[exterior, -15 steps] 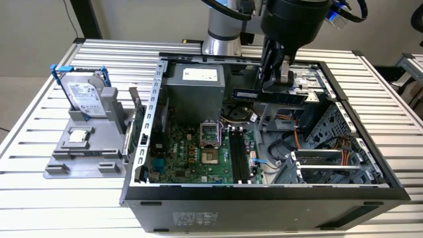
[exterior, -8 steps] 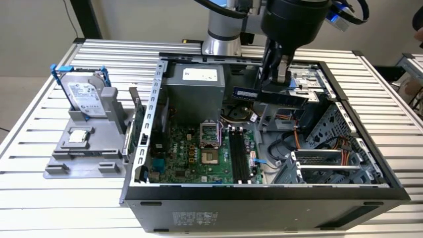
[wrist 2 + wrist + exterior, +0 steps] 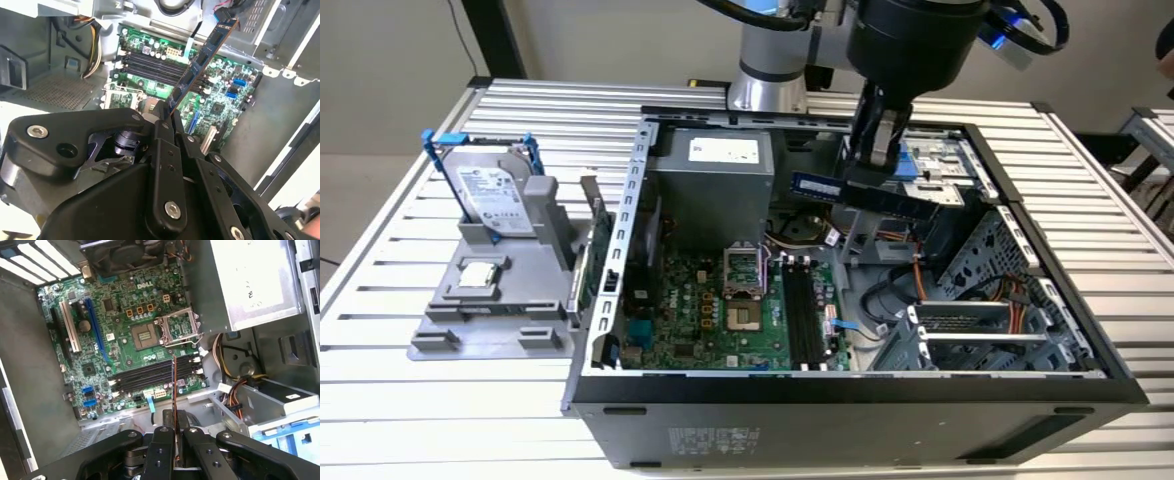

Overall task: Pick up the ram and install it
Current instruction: 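Pick up the ram and move it above insertion slot, then insert the ram into the slot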

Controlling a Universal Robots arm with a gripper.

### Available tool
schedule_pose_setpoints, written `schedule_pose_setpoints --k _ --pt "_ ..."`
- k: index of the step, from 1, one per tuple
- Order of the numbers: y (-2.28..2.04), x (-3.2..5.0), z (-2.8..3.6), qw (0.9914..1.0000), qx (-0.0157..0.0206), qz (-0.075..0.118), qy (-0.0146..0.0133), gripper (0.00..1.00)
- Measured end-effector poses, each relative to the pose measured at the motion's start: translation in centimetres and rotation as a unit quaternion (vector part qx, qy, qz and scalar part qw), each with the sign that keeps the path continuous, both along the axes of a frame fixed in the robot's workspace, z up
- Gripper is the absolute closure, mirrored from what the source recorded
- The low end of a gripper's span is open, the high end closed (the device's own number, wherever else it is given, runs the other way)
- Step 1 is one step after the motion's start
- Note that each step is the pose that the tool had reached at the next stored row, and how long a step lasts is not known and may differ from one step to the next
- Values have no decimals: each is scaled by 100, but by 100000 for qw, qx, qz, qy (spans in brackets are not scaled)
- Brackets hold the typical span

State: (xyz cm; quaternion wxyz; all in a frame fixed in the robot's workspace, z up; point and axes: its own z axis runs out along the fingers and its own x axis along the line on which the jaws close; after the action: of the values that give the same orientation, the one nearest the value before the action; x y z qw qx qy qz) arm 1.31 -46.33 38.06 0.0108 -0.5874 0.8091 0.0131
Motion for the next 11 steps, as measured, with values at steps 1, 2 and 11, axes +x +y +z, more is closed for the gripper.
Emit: schedule_pose_setpoints --k 1,2,11 --pt "0 0 0 99998 -2 -688 1 100" --pt "0 0 1 99990 -6 -1388 2 100" --pt "0 0 0 99720 0 -7481 1 100"
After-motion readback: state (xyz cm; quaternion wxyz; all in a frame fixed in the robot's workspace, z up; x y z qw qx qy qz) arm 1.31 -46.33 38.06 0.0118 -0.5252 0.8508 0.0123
